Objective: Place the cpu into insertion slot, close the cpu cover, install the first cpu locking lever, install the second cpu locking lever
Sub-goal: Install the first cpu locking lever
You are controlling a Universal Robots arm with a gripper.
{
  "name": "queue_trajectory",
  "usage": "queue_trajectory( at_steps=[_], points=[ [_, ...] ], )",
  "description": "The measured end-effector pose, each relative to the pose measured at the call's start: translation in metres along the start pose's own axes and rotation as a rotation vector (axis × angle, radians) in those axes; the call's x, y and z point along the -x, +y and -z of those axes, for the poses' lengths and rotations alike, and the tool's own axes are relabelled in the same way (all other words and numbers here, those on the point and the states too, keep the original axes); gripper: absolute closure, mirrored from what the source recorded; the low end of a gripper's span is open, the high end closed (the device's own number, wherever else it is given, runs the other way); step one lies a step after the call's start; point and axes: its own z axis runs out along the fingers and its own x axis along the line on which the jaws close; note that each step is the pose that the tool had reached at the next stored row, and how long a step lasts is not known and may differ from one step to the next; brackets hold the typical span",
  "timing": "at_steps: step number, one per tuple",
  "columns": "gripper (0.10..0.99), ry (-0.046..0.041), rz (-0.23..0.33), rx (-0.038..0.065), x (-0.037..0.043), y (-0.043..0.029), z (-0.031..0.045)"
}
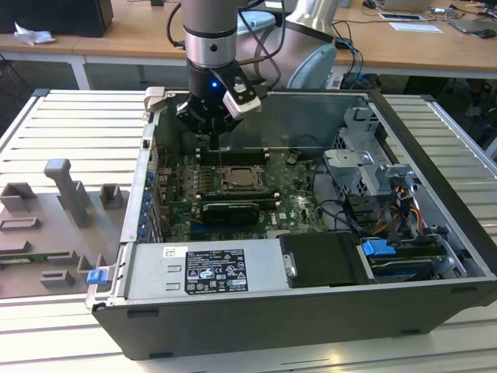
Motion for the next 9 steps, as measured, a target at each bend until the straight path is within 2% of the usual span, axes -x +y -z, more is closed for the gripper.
queue_trajectory(
  at_steps=[9],
  points=[
    [0.98,0.0,0.0,0.0,0.0097,-0.0009,-0.0009]
  ],
)
